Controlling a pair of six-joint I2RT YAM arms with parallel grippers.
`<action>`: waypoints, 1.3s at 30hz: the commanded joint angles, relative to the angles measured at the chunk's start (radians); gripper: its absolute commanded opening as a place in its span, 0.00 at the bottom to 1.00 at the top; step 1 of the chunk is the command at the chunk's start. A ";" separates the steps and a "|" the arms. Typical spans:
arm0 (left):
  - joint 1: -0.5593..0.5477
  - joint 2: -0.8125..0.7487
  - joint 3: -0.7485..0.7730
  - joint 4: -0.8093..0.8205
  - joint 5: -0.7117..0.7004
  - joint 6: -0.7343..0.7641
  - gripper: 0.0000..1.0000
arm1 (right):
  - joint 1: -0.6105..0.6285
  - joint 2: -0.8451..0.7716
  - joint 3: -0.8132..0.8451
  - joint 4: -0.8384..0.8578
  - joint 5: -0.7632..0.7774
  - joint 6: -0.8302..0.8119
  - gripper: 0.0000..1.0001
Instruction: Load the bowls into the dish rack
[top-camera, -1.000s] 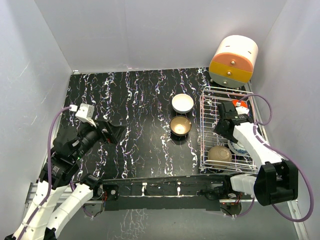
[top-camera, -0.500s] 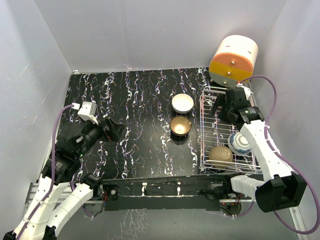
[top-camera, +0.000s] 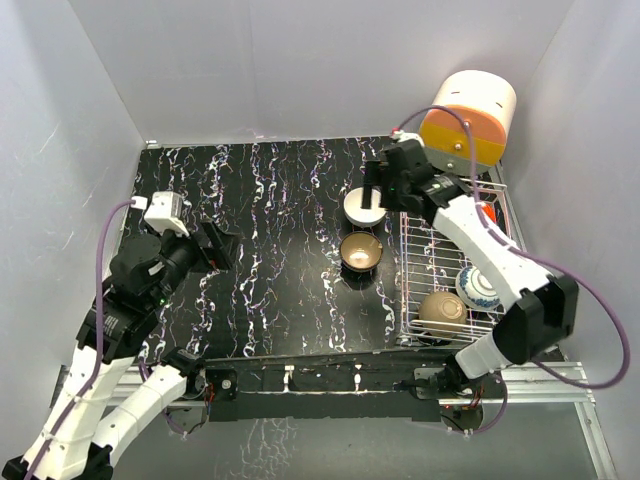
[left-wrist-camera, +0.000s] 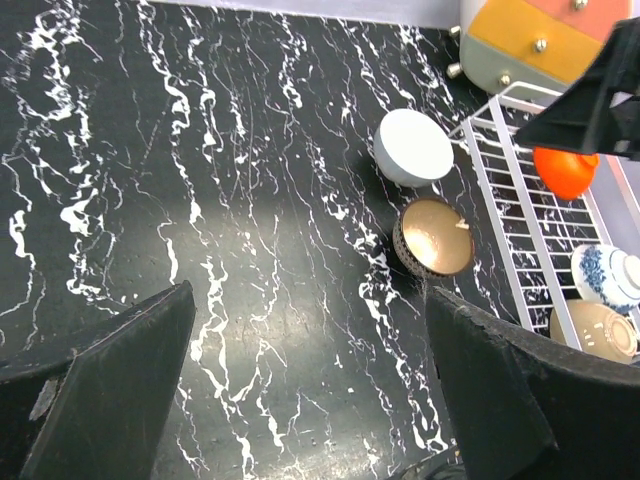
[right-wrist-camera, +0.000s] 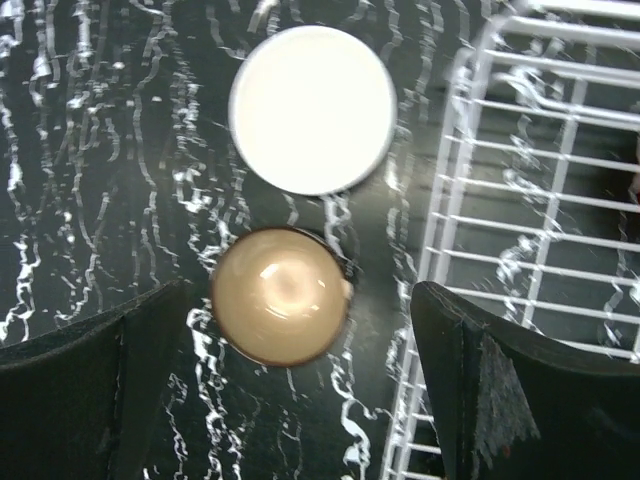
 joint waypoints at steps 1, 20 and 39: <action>-0.002 -0.001 0.071 -0.046 -0.080 0.001 0.97 | 0.071 0.110 0.117 0.099 0.047 -0.068 0.94; -0.002 -0.031 0.100 -0.137 -0.196 0.018 0.97 | 0.122 0.611 0.323 0.214 0.160 -0.200 0.65; -0.002 -0.035 0.062 -0.137 -0.208 0.029 0.97 | 0.122 0.732 0.310 0.275 0.110 -0.228 0.10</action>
